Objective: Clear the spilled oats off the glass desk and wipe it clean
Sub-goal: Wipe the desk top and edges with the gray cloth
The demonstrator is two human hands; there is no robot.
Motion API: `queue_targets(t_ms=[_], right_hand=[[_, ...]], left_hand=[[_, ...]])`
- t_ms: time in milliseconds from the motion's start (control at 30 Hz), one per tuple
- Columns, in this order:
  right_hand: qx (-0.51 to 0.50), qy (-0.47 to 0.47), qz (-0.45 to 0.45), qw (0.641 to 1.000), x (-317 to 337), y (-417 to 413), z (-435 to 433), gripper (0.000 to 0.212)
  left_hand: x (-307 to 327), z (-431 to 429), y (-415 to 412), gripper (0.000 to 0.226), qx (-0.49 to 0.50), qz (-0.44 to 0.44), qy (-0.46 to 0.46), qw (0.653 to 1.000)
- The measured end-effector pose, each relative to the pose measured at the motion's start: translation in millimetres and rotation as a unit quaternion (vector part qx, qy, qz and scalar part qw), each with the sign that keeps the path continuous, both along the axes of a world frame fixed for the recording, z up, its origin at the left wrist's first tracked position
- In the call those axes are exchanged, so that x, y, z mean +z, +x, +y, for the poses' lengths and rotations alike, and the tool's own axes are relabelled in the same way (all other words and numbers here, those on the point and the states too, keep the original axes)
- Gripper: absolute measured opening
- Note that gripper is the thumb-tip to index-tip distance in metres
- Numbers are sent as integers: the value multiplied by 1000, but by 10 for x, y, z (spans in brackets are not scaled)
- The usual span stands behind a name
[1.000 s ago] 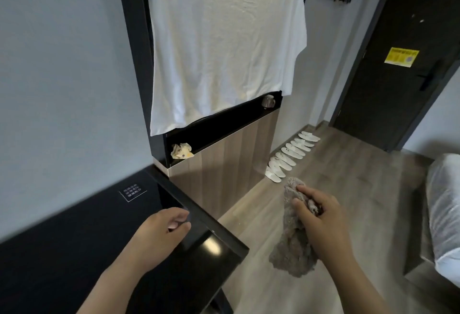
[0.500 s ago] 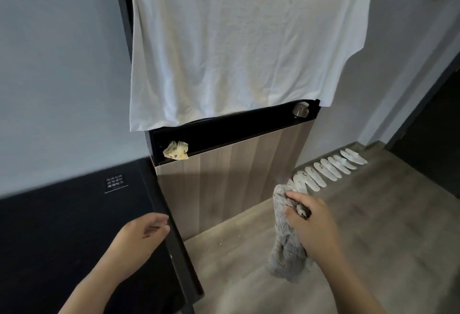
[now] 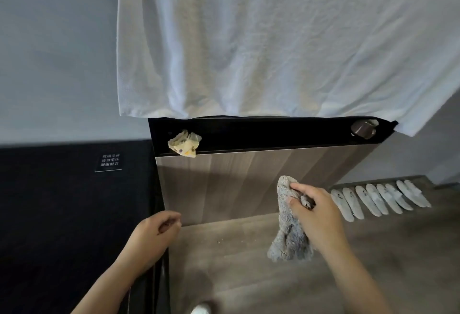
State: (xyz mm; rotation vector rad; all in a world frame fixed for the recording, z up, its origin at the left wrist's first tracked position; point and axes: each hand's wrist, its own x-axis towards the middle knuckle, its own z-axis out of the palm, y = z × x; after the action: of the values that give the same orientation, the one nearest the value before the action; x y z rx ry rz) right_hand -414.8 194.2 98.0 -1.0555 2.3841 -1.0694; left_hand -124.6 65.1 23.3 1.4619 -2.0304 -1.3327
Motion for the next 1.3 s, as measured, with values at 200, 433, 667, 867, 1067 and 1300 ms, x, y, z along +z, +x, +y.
queue_targets(t_ms=[200,433,667,867,1067,1300], right_hand=[[93,12,-15,996,-260,-488,-645,29],[234,39,-21,971,-488,-1114,-1531,30],[357,60,1,932,-811,-1515,-2402,32],[421,110,10,900,-1087,-1526,-2997,34],[448,204,31,870,-1330,-1311,-3390,36],[467,196,112,855,-1373,-1240,-3316,43]], left_hand=[[78,-73,-361,20,79,-13,15,997],[250,-463,-1210,26,204,-1,-24,979],[390,-589,-1803,28,298,-30,-34,953],[466,-387,-1898,20,374,-87,-24,923],[389,-94,-1808,18,423,-111,8,899],[252,-36,-1753,18,430,-114,18,896]])
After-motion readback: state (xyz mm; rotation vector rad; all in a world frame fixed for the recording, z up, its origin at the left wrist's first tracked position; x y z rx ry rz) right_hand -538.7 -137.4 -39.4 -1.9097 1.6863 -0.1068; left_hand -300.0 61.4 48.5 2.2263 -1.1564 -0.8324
